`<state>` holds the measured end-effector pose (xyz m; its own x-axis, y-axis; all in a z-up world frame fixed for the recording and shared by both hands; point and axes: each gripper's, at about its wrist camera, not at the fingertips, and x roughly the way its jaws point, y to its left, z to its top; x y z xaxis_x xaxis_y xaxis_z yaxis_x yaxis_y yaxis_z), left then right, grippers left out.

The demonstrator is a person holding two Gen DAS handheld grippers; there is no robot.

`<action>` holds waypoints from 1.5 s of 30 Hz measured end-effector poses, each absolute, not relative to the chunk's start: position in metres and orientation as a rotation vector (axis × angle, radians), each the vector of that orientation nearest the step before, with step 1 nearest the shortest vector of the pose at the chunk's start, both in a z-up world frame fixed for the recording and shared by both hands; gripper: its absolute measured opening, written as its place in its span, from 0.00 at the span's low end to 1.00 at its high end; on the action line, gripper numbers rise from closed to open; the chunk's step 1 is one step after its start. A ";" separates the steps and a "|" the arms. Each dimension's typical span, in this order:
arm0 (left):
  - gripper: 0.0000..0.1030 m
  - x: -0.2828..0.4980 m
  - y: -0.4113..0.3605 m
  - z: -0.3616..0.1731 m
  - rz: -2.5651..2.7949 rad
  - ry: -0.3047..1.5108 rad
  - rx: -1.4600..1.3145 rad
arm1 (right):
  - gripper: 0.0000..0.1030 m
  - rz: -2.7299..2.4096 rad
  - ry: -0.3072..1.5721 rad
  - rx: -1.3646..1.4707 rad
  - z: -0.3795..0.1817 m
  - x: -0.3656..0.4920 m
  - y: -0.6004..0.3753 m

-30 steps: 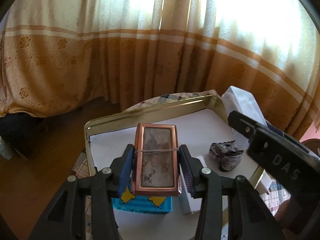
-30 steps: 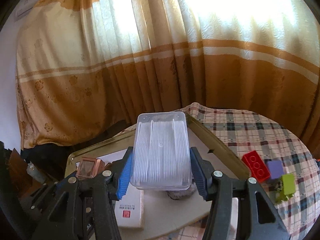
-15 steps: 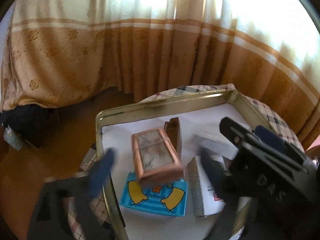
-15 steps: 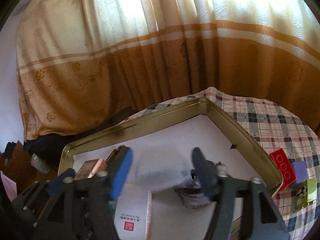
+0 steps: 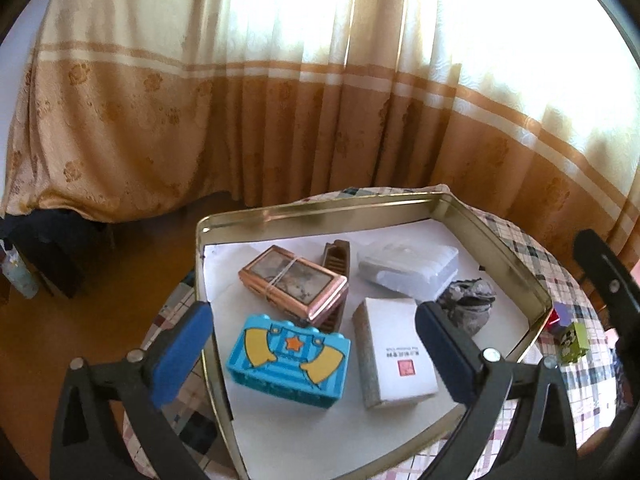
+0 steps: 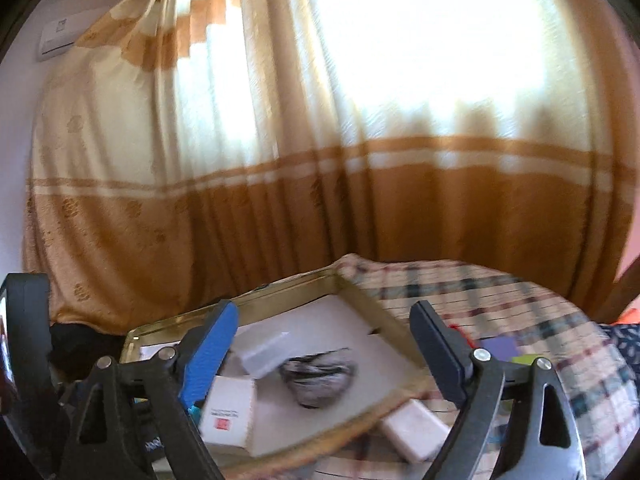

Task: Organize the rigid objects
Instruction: 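Release the mirror with left tool while right tool releases the clear case in tray, then withdraw both tools from the tray and move left tool to the white charger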

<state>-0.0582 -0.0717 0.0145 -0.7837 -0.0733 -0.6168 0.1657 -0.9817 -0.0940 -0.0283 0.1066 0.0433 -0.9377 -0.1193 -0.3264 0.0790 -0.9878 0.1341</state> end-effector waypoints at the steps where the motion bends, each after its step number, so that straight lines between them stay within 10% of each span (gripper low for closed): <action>1: 1.00 -0.056 -0.069 0.015 -2.852 0.198 0.957 | 0.87 -3.012 -0.179 0.499 0.044 -0.023 0.111; 45: 1.00 -0.012 -0.026 0.024 -2.905 -0.030 0.633 | 0.93 -3.274 -0.240 0.347 0.025 0.023 0.164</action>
<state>-0.0120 -0.0262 0.0243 -0.8960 -0.1678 -0.4112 0.1592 -0.9857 0.0554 0.0228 0.1637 0.0247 -0.9654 0.1425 -0.2185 -0.1728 -0.9768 0.1264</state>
